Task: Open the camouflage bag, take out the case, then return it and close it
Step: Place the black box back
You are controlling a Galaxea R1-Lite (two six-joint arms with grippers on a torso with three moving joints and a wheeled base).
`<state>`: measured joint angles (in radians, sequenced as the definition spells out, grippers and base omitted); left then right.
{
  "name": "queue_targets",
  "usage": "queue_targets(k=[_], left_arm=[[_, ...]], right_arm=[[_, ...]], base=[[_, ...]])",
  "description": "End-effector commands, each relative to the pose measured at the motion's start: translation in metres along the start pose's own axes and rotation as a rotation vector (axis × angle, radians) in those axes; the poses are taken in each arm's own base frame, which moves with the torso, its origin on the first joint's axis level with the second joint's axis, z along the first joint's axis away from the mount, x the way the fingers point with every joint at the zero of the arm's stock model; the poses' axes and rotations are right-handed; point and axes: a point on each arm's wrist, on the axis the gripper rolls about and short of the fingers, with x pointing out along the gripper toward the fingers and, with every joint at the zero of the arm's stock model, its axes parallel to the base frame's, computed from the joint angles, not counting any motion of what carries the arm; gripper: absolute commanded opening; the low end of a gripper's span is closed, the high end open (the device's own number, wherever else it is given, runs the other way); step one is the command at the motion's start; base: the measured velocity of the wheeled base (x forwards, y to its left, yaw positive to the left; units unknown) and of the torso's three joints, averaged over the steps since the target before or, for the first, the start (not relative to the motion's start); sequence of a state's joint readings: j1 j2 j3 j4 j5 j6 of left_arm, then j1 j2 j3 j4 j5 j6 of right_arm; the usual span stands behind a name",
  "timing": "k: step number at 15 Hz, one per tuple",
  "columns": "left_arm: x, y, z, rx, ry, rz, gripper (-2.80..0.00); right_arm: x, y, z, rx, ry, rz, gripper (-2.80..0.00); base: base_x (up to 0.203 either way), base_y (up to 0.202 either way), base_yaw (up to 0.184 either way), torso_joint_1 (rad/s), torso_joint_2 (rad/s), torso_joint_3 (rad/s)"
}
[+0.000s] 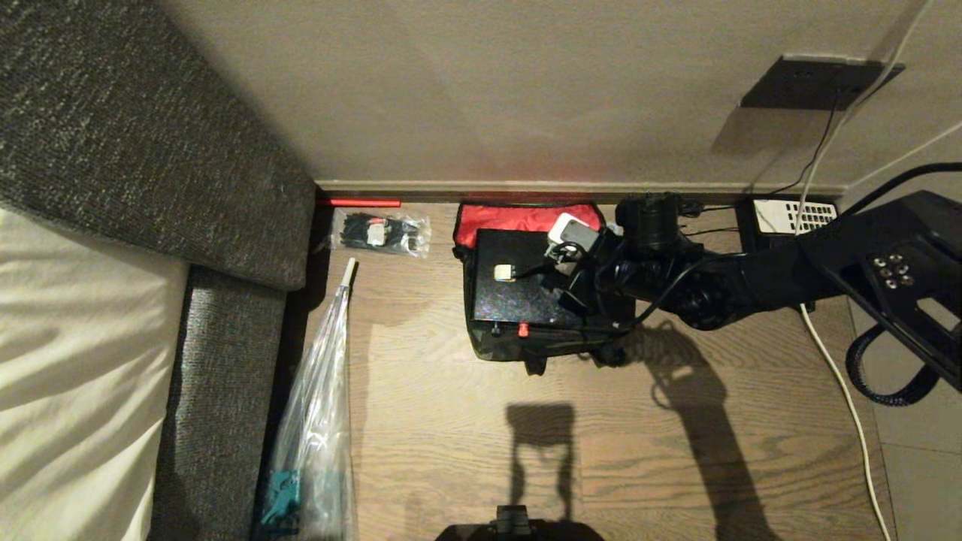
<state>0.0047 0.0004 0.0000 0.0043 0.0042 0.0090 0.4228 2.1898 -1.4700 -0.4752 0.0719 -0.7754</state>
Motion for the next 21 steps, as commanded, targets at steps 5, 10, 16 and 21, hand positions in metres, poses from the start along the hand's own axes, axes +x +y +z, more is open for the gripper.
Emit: queue_targets(k=[5, 10, 16, 21], left_arm=[[0.000, 0.000, -0.001, 0.000, 0.001, 0.002, -2.80], [0.000, 0.000, -0.001, 0.000, 0.001, 0.000, -2.80], [0.000, 0.000, -0.001, 0.000, 0.001, 0.002, -2.80], [0.000, 0.000, -0.001, 0.000, 0.001, 0.002, -2.80]], right_arm=[[-0.030, -0.017, 0.021, 0.019, 0.014, 0.015, -2.80], [-0.060, -0.017, 0.033, 0.010, 0.048, 0.068, -2.80], [-0.051, -0.006, 0.029, -0.024, 0.060, 0.103, -2.80], [-0.036, 0.008, 0.014, -0.014, 0.113, 0.152, -2.80]], base=[[0.000, 0.000, 0.000, 0.000, 0.00, 0.000], [0.000, 0.000, 0.000, 0.000, 0.00, 0.000], [0.000, 0.000, 0.000, 0.000, 0.00, 0.000], [0.000, 0.000, 0.000, 0.000, 0.00, 0.000]])
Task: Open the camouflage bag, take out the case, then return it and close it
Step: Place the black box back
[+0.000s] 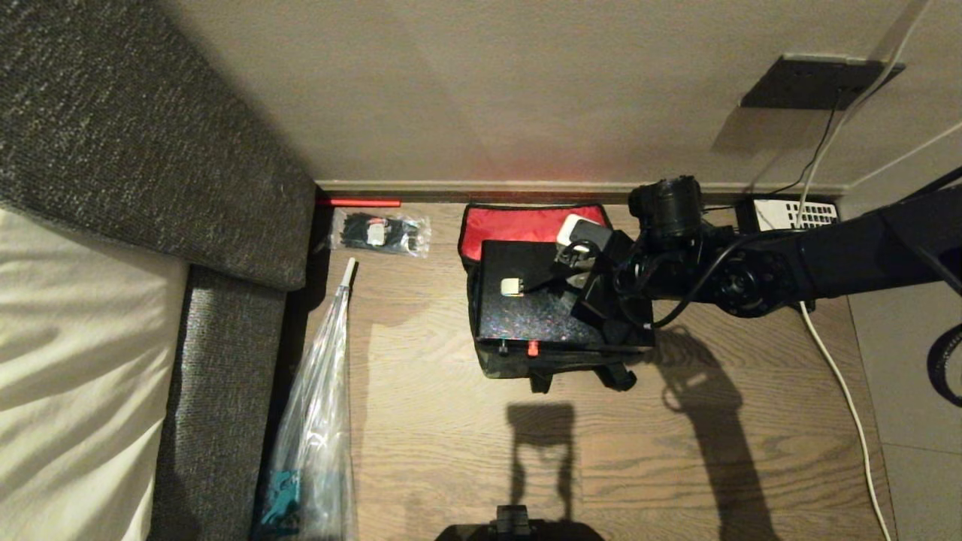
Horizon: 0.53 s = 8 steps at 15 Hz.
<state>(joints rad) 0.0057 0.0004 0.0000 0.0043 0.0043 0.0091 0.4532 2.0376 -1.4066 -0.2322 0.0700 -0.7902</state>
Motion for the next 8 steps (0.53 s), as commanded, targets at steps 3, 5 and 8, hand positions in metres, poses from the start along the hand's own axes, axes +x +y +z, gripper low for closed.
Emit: queue_targets(k=[3, 5, 8], left_arm=[[0.000, 0.000, -0.001, 0.000, 0.001, 0.001, -2.80], [0.000, 0.000, -0.001, 0.000, 0.001, -0.001, -2.80], [0.000, 0.000, -0.001, 0.000, 0.001, 0.001, -2.80]], right_arm=[[0.025, 0.010, -0.012, 0.004, 0.027, 0.028, -2.80], [0.036, 0.010, -0.015, 0.007, 0.024, 0.022, -2.80], [0.052, 0.008, -0.024, 0.007, -0.011, -0.032, -2.80]], base=[[0.000, 0.000, 0.000, 0.000, 0.00, 0.000], [0.000, 0.000, 0.000, 0.000, 0.00, 0.000], [0.000, 0.000, 0.000, 0.000, 0.00, 0.000]])
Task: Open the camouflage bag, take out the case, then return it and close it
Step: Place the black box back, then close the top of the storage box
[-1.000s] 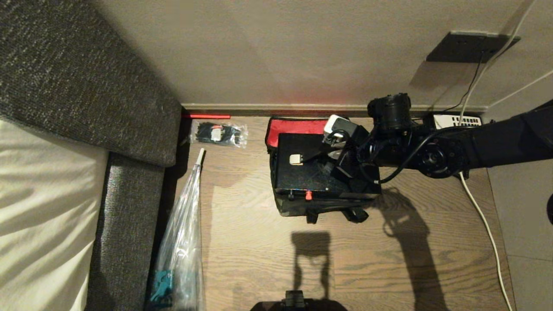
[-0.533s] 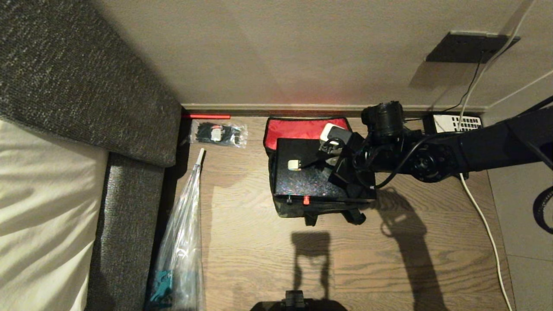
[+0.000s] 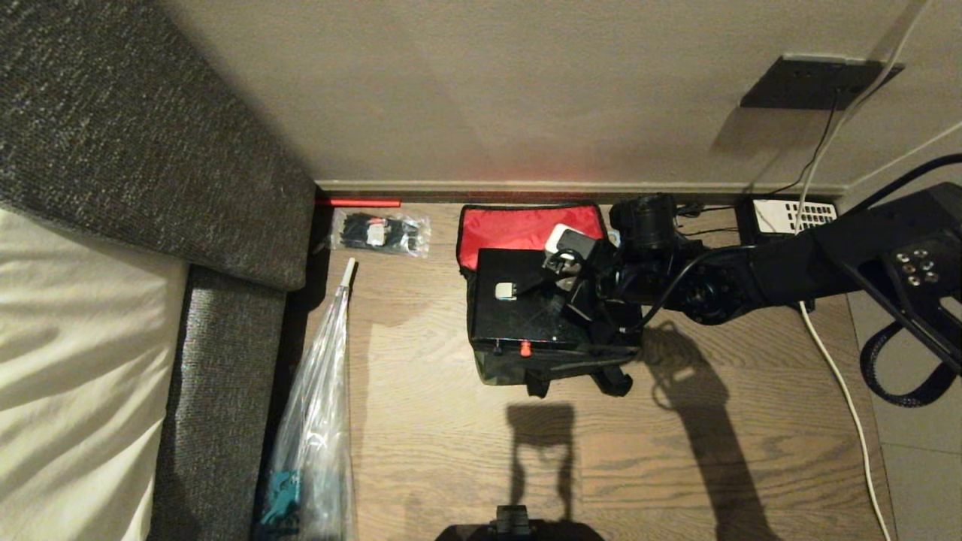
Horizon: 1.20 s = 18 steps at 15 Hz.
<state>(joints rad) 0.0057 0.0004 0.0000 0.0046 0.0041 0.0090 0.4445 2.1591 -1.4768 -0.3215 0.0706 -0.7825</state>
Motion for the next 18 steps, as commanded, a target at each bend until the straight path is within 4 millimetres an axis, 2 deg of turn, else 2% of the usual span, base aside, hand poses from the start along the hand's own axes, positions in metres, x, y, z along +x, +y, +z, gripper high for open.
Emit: queue_targets(k=[1, 2, 3, 6, 8, 12, 15, 18], left_arm=[[0.000, 0.000, -0.001, 0.000, 0.001, 0.000, -2.80], [0.000, 0.000, 0.000, 0.000, 0.000, 0.001, -2.80], [0.000, 0.000, 0.000, 0.000, 0.000, 0.001, -2.80], [0.000, 0.000, -0.001, 0.000, 0.000, 0.000, -2.80], [0.000, 0.000, -0.001, 0.000, 0.001, 0.001, -2.80], [0.000, 0.000, -0.001, 0.000, 0.001, 0.001, -2.80], [0.000, 0.000, 0.000, 0.000, 0.000, 0.001, -2.80], [0.000, 0.000, -0.001, 0.000, 0.000, 0.000, -2.80]], right_arm=[[0.016, 0.006, -0.014, 0.000, 0.016, 0.001, -2.80], [0.019, 0.007, -0.018, 0.002, 0.022, 0.004, -2.80], [0.020, 0.008, -0.023, 0.002, 0.031, 0.007, 0.00], [0.024, 0.013, -0.032, -0.001, 0.047, 0.017, 0.00], [0.018, 0.013, -0.031, 0.002, 0.044, 0.013, 0.00], [-0.023, -0.008, -0.022, 0.008, 0.044, -0.029, 0.00], [-0.071, -0.026, -0.007, 0.028, 0.065, -0.048, 0.00], [-0.109, -0.032, -0.012, 0.044, 0.140, -0.058, 0.00]], base=[[0.000, 0.000, 0.000, 0.000, 0.00, 0.000], [0.000, 0.000, 0.000, 0.000, 0.00, 0.000], [0.000, 0.000, 0.000, 0.000, 0.00, 0.000], [0.000, 0.000, 0.000, 0.000, 0.00, 0.000], [0.000, 0.000, 0.000, 0.000, 0.00, 0.000], [0.000, 0.000, 0.000, 0.000, 0.00, 0.000], [0.000, 0.000, 0.000, 0.000, 0.00, 0.000], [0.000, 0.000, 0.000, 0.000, 0.00, 0.000]])
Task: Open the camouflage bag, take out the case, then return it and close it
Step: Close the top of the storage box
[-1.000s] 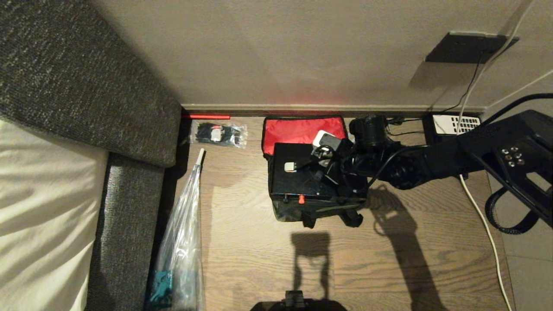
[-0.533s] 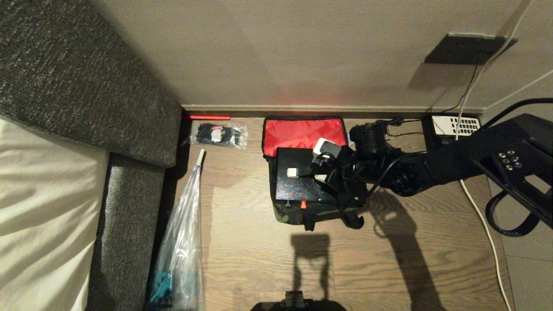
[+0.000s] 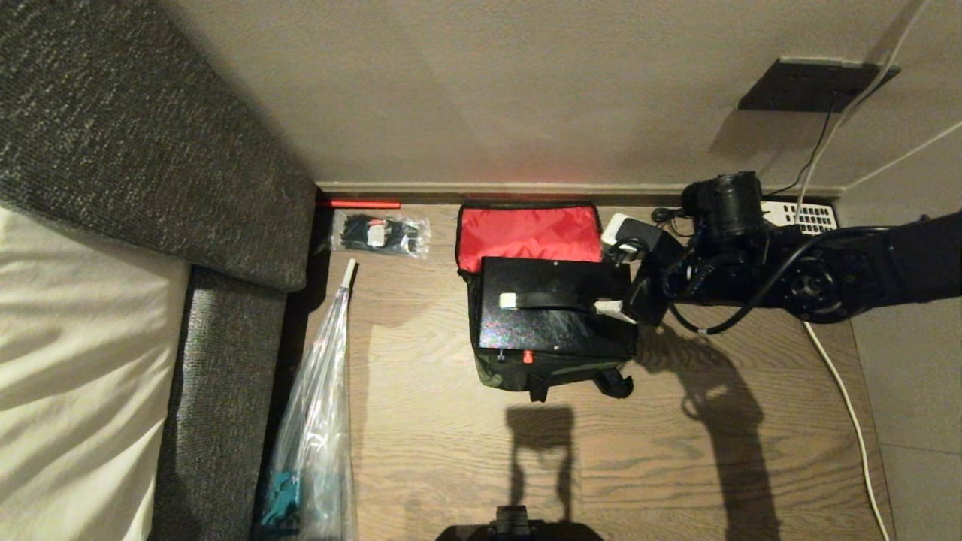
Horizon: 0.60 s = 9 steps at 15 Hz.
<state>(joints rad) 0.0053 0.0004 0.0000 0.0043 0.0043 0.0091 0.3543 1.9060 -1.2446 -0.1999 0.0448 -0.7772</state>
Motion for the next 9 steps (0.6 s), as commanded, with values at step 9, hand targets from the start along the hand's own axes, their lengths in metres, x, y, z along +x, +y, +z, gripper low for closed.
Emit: queue_targets(k=[9], left_arm=[[0.000, 0.000, -0.001, -0.001, 0.000, 0.001, -2.80]], right_arm=[[-0.053, -0.026, -0.064, 0.213, 0.354, -0.068, 0.00]], base=[[0.000, 0.000, 0.000, 0.000, 0.00, 0.000]])
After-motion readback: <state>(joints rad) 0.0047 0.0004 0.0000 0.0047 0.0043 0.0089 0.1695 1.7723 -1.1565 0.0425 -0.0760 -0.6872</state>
